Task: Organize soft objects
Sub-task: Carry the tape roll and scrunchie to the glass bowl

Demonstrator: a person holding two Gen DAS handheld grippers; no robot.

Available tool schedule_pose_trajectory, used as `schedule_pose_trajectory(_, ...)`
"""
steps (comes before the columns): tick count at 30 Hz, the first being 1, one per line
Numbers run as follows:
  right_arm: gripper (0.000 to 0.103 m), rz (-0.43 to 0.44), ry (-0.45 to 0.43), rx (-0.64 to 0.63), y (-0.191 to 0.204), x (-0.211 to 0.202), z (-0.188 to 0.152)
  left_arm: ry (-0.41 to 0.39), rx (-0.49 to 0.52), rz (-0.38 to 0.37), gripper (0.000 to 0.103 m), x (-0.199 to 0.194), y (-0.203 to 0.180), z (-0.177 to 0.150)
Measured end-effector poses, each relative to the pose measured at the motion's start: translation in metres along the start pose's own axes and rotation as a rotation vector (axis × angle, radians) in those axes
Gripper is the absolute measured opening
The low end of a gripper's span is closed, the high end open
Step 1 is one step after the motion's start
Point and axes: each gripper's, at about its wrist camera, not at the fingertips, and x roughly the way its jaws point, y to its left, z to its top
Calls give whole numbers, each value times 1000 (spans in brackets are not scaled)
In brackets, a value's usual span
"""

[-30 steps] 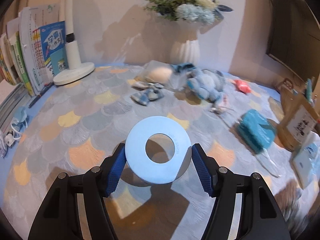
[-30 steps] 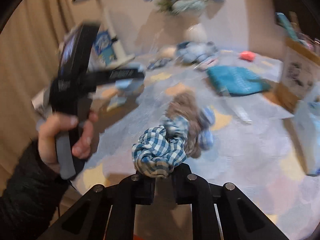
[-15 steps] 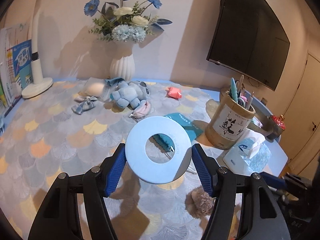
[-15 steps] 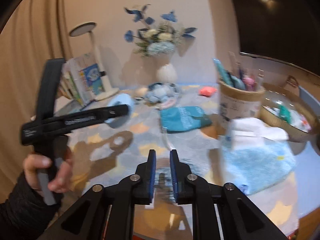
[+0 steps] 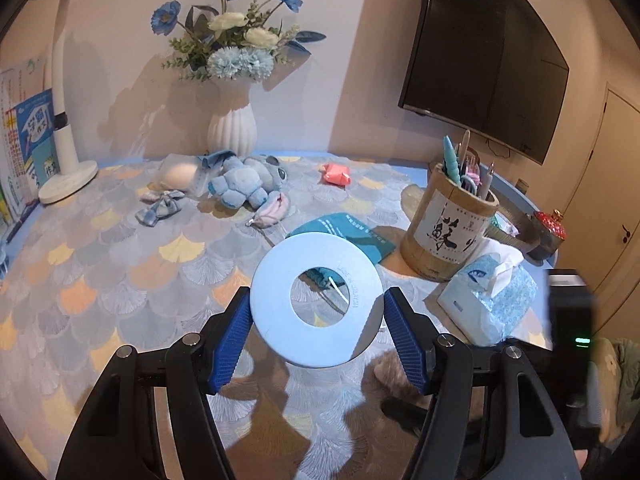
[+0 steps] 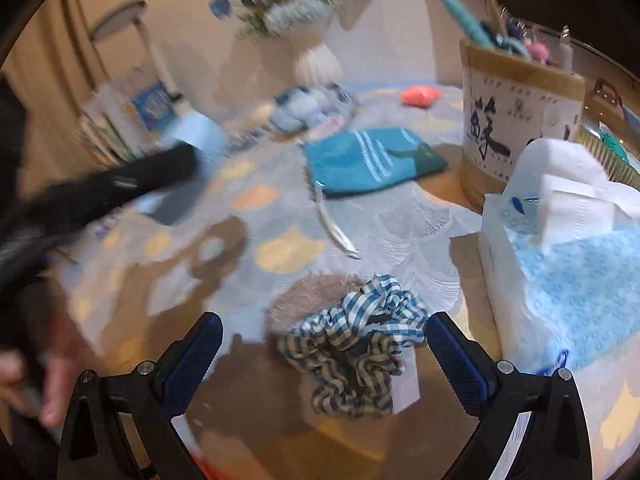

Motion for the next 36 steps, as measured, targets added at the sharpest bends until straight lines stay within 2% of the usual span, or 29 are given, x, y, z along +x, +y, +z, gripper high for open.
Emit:
schedule_pose_trajectory(1, 84, -24, 46, 8, -2, 9, 0, 5, -1, -2, 64, 1, 1, 0)
schedule_pose_trajectory(2, 66, -54, 60, 12, -4, 10, -1, 7, -5, -6, 64, 1, 2, 0)
schedule_pose_trajectory(3, 52, -80, 38, -6, -2, 4, -1, 7, -10, -13, 64, 0, 3, -1)
schedule_pose_trajectory(6, 51, -9, 16, 8, -4, -9, -5, 4, -15, -33, 64, -3, 0, -1)
schedule_pose_trajectory(12, 51, 6, -62, 7, -7, -57, -3, -34, 41, -83, 64, -23, -31, 8)
schedule_pose_trajectory(14, 51, -24, -100, -1, -11, -81, 3, -41, 64, -109, 64, -27, -48, 13)
schedule_pose_trajectory(17, 52, -137, -142, 19, -30, -114, 6, -15, 93, -185, 64, -22, -80, 18)
schedule_pose_trajectory(18, 52, -185, -155, 50, -44, -125, 5, 5, 106, -214, 64, -18, -92, 18)
schedule_pose_trajectory(23, 52, -306, -205, 192, -114, -157, -6, 107, 171, -336, 64, 22, -160, 24)
schedule_pose_trajectory(28, 52, -372, -219, 310, -169, -173, -19, 141, 252, -385, 64, 55, -222, 38)
schedule_pose_trajectory(32, 52, -390, -217, 378, -204, -177, -24, 138, 274, -416, 64, 72, -251, 53)
schedule_pose_trajectory(36, 52, -414, -214, 424, -236, -180, -7, 124, 281, -376, 64, 91, -266, 79)
